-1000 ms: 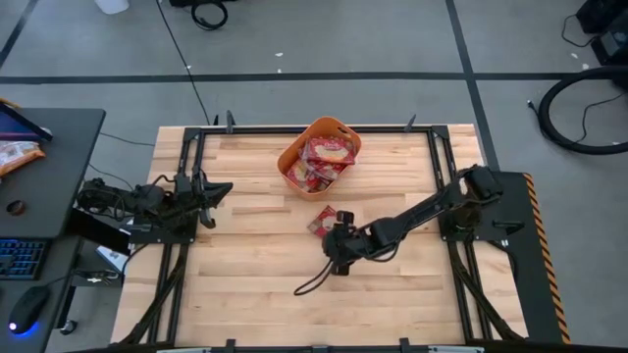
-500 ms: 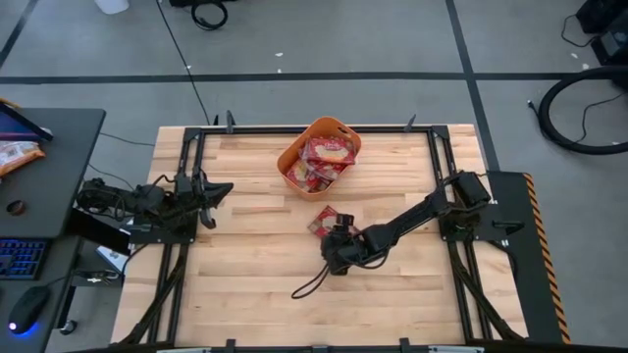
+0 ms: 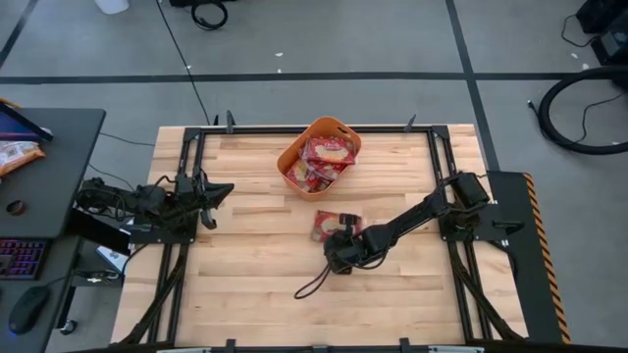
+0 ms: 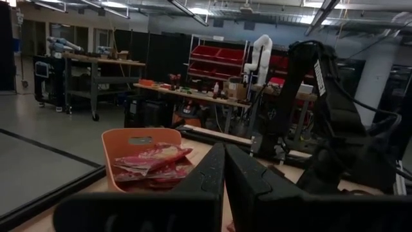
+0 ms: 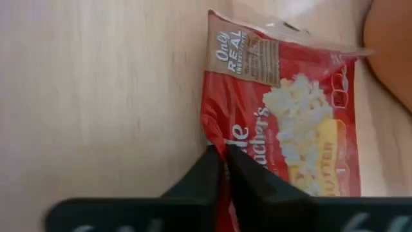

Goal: Sort popcorn bags into baskets
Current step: Put the red popcorn bag into the orange bin

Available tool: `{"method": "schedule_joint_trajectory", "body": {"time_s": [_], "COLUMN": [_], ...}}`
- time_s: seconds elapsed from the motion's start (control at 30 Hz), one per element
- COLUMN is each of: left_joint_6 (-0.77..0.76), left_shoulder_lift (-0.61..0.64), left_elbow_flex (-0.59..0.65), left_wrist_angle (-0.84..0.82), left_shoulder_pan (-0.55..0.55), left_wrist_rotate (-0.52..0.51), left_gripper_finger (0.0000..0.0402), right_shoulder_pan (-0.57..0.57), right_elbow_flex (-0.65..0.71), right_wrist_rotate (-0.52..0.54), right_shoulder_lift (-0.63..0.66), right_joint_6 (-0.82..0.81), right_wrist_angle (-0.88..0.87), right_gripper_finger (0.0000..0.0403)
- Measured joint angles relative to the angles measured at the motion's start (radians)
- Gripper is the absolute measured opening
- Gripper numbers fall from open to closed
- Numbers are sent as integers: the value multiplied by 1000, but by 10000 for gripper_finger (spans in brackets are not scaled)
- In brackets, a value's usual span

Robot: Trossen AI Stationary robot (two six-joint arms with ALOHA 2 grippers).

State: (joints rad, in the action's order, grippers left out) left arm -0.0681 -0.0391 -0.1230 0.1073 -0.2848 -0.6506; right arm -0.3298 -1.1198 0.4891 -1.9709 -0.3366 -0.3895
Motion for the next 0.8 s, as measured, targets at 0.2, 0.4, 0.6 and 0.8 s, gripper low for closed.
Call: {"method": "schedule_joint_trajectory", "body": {"time_s": [0.2,0.4,0.6,0.8], "left_joint_6": [1,0,1,0], "left_shoulder_lift": [0,0,0,0], "left_elbow_flex": [0,0,0,0], "left_wrist_angle": [-1,1,0,0], "left_shoulder_pan": [0,0,0,0], "left_wrist_rotate": [0,0,0,0], "left_gripper_finger": [16,16,16,16], "right_shoulder_pan": [-5,-8,1,59], "right_elbow_flex": [-20,-73,-74,-74], "right_wrist_rotate": [9,116,274,377], "right_shoulder_lift": [25,115,233,334], "right_joint_6": [58,44,25,264], "right_wrist_angle": [-117,-335,-475,-463], "right_gripper_finger": [15,7,4,5]}}
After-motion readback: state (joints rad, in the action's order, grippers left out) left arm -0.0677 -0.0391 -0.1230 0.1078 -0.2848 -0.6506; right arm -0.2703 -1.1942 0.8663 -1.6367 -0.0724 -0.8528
